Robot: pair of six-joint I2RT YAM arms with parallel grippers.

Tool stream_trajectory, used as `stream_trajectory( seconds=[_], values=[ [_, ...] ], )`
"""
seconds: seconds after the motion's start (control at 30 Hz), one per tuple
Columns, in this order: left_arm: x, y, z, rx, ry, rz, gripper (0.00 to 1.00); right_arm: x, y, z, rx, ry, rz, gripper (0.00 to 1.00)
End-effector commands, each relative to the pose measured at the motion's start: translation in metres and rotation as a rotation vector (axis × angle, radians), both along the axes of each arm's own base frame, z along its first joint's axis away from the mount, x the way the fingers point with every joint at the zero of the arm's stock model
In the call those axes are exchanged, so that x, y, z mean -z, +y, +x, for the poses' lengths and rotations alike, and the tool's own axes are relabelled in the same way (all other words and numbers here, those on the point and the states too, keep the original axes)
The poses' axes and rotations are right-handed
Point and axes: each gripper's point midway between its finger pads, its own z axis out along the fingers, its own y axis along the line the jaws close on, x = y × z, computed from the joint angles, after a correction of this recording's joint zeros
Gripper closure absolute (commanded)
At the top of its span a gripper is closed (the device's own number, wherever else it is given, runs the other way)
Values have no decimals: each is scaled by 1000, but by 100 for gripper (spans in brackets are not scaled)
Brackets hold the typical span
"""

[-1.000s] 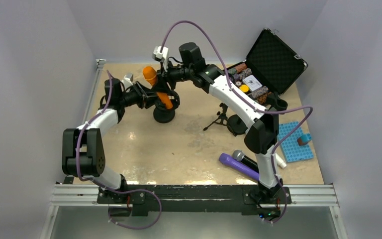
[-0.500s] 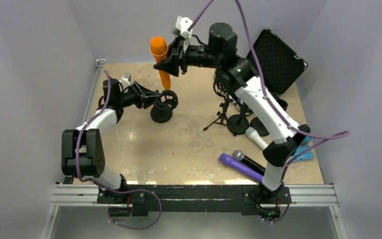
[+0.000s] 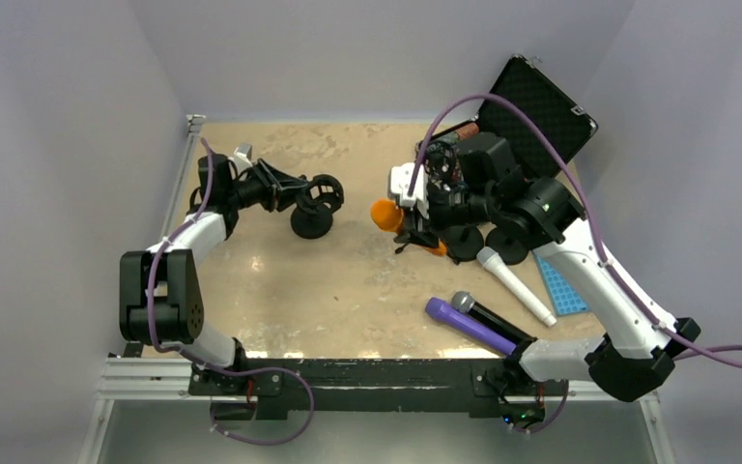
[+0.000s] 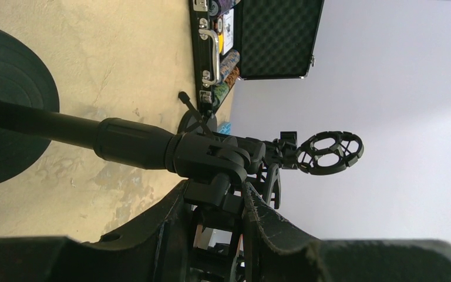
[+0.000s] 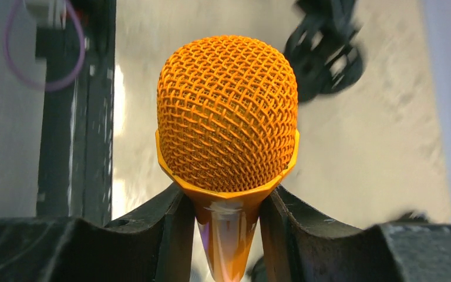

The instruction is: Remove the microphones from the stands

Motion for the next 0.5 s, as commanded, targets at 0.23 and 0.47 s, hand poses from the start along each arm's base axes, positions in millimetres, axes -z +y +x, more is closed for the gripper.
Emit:
stream_trajectory(
  seconds=[0.23,0.47],
  values=[
    [-43,2,14,20,-171,-5,100,153,-143,-68,14,244,-730,100],
    [-45,1,7,18,-179,0,100,231,-205,-44,343,324,-921,100]
  ],
)
